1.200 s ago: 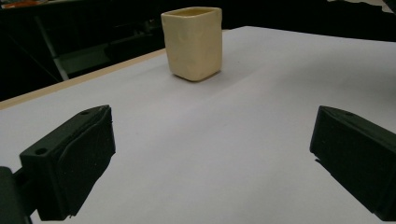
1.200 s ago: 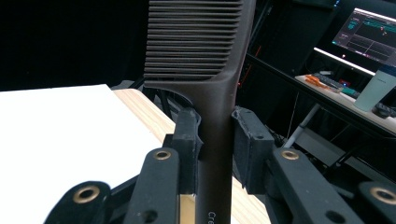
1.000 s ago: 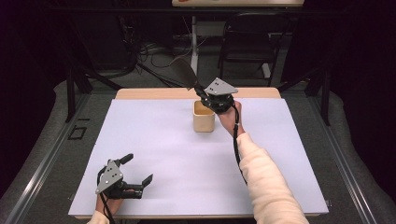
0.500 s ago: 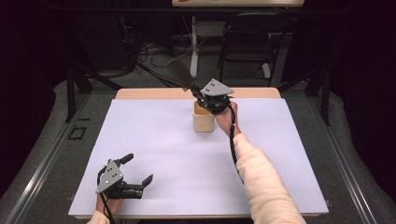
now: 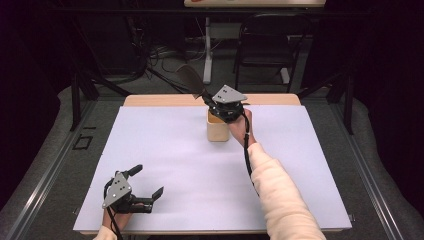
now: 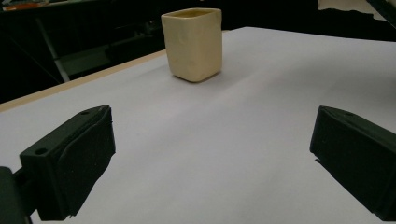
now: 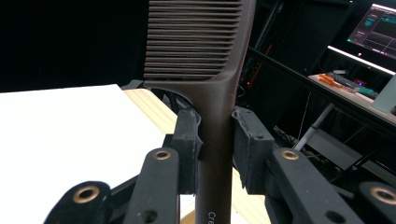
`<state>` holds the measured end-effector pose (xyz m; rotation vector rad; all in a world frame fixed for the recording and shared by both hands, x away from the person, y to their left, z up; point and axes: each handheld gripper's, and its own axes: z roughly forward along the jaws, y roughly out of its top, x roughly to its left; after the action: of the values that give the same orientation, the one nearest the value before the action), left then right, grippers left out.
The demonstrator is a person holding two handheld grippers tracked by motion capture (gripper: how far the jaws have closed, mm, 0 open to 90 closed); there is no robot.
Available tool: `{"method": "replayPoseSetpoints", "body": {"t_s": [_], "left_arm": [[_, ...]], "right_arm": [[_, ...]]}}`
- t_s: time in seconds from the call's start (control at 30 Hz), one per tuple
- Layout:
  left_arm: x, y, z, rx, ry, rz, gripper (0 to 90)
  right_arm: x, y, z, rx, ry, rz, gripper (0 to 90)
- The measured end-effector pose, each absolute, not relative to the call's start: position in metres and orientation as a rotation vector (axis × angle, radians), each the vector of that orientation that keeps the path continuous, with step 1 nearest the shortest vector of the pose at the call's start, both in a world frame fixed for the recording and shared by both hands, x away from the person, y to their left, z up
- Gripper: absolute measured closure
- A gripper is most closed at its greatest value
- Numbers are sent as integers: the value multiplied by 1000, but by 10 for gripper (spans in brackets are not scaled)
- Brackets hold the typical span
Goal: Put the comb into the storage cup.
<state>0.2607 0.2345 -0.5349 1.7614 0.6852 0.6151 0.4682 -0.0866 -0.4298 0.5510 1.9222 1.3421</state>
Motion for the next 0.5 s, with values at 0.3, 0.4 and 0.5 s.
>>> {"method": "replayPoseSetpoints", "body": {"t_s": [0.3, 0.4, 0.5], "left_arm": [[260, 235, -534, 1760, 682, 621, 1], [260, 235, -534, 1760, 684, 621, 1], [260, 235, -534, 1760, 684, 621, 1]], "right_arm": [[469, -84, -432, 546, 1936, 1333, 725], [469, -84, -432, 550, 1935, 1337, 725], [469, -84, -432, 552, 1935, 1334, 725]]}}
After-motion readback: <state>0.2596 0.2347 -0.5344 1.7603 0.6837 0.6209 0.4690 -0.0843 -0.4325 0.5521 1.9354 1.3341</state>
